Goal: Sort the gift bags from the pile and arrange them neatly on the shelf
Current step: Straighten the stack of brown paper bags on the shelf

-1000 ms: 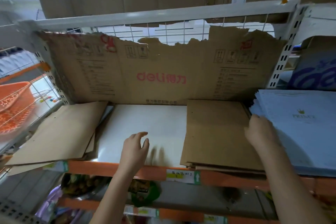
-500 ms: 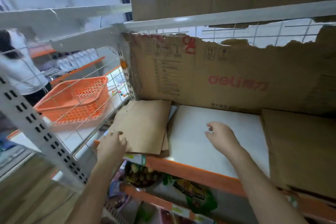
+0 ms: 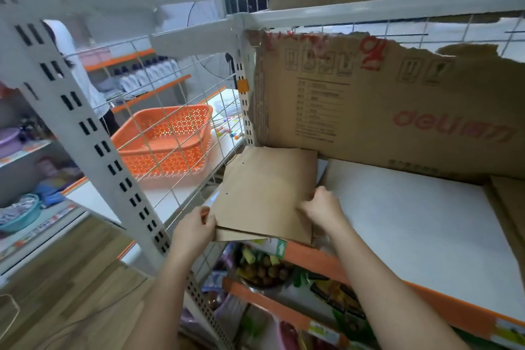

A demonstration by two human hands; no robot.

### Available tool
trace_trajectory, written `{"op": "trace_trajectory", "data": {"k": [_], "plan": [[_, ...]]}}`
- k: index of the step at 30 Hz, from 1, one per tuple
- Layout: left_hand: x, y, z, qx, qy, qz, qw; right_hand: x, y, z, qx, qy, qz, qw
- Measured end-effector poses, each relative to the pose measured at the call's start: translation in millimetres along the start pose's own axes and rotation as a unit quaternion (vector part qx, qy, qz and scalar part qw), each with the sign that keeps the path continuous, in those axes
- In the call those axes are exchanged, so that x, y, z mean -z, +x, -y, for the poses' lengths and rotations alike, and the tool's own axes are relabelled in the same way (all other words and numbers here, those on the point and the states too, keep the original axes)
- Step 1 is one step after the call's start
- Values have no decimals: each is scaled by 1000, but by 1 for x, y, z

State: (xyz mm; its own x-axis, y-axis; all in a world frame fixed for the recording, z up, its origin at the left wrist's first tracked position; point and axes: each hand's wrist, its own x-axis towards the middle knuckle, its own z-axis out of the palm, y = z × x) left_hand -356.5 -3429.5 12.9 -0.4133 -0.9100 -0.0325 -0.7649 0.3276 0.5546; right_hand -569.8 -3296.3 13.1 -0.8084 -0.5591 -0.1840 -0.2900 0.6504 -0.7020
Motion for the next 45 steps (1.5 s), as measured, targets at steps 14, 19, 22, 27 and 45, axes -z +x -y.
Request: {"op": "trace_trajectory", "data": {"k": [14, 19, 22, 27, 45], "plan": [[3, -16, 0, -23, -96, 5, 995, -8, 15, 6, -105, 43, -19, 993], [1, -20, -3, -42, -89, -31, 995, -3, 18, -3, -99, 102, -28, 989], [-2, -25, -2, -34, -116, -17, 993, 4, 19, -5, -88, 134, -51, 986], [-8, -24, 6, 52, -197, 58, 977, 37, 11, -23, -50, 188, -57, 979], [-7, -50, -45, 49, -583, 198, 787, 222, -93, -132, -51, 342, -113, 931]]}}
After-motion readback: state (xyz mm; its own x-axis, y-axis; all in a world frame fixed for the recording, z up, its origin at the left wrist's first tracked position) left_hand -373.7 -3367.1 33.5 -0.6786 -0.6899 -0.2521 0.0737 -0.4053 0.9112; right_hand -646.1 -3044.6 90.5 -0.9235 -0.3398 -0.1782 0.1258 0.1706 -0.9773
